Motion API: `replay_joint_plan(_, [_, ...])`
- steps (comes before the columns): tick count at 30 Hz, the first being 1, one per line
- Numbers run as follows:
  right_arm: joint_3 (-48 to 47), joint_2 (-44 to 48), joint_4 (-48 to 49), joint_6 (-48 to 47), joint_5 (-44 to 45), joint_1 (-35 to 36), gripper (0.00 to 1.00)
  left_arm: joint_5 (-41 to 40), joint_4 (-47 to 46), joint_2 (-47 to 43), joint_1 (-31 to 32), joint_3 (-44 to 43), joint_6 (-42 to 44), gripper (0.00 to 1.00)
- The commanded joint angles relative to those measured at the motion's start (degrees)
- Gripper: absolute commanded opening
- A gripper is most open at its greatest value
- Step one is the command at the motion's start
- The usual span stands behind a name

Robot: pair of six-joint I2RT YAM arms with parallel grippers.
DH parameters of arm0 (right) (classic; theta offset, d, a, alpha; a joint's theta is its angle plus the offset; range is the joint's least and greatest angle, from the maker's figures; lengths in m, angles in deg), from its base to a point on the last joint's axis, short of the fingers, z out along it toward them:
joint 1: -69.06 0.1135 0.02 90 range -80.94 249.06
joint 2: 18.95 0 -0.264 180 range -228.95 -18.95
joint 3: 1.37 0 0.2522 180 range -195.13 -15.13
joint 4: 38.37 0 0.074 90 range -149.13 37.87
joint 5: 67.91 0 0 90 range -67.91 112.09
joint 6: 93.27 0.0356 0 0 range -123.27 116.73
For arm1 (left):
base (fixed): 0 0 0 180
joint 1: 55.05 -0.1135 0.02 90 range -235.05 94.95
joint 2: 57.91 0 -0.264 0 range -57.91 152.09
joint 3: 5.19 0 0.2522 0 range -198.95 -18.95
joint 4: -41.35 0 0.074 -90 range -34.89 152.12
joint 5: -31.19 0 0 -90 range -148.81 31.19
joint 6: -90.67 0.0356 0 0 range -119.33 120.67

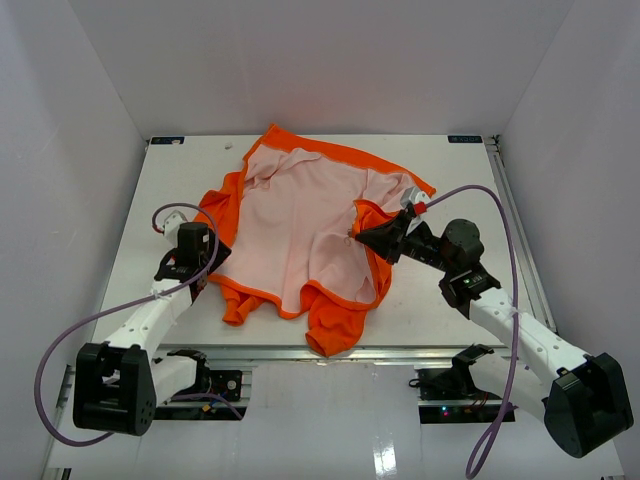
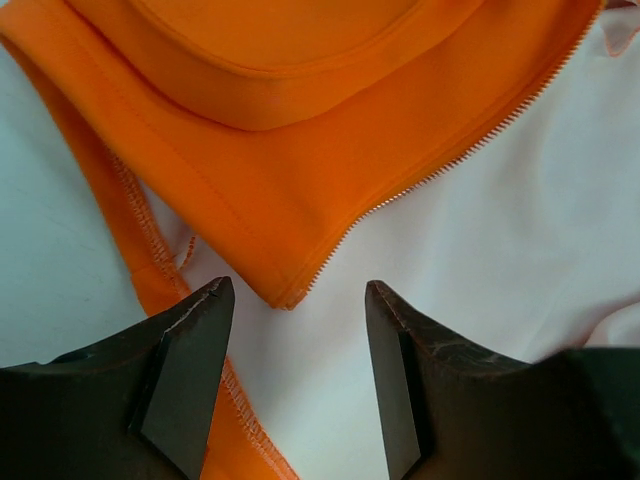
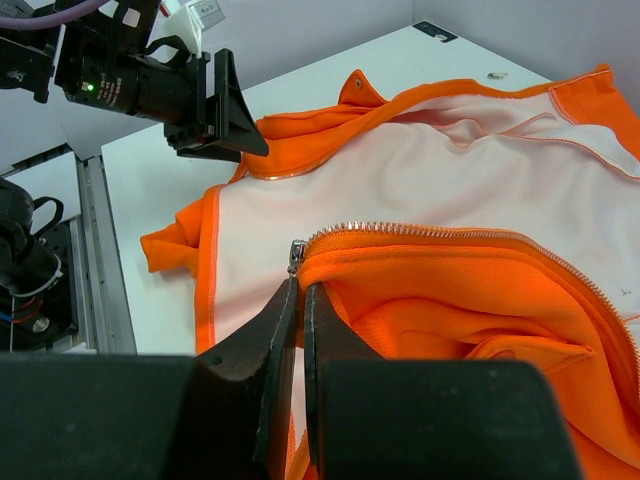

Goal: Zip up the jacket

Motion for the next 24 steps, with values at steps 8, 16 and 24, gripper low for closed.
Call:
replay_joint_plan(8, [-0.65, 1.79, 2.78, 0.41, -0.56, -0.19, 0.08, -0.43, -8.42, 6.96, -0.38, 0.65, -2.76, 0.61])
replay_joint_plan(16, [-0.45, 1.42, 2.64, -0.08, 0.10, -0.19, 0.08, 0.42, -12.91, 7.38, -0.34, -2.36, -0.47, 0.00])
replay_joint_plan(24, [-0.44, 0.47, 3.45, 0.70, -0.29, -0.19, 0.08, 15.47, -8.70, -5.04, -0.27, -4.83, 2.62, 0.00])
